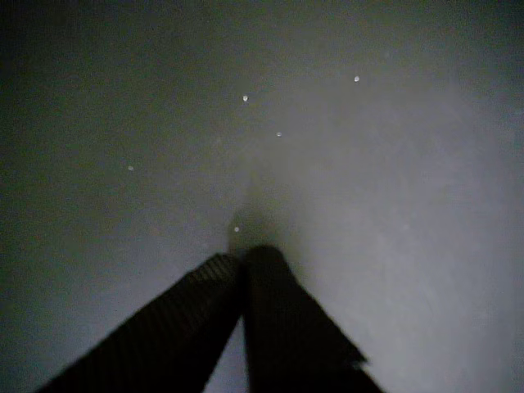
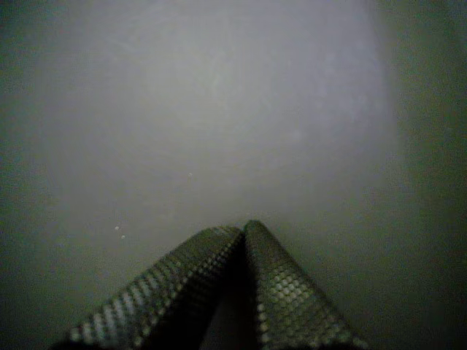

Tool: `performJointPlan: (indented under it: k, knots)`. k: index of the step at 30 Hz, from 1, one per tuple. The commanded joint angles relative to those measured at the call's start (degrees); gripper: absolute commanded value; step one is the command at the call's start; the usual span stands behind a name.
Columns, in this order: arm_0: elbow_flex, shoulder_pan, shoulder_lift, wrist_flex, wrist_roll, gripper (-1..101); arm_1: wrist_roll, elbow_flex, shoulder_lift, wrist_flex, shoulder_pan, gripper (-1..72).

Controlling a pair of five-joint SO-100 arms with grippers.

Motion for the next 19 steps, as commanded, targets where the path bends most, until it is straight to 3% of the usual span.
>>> performJointPlan:
  k: [1, 19]
  knots:
    - [-0.9, 0.4, 1.1, -1.3, 0.5, 0, 1.1, -0.4, 0.6, 0.3, 0.3, -0.3]
    - [-0.9, 0.4, 1.1, -1.3, 0.5, 0, 1.7, -0.4, 0.6, 0.3, 0.6, -0.3]
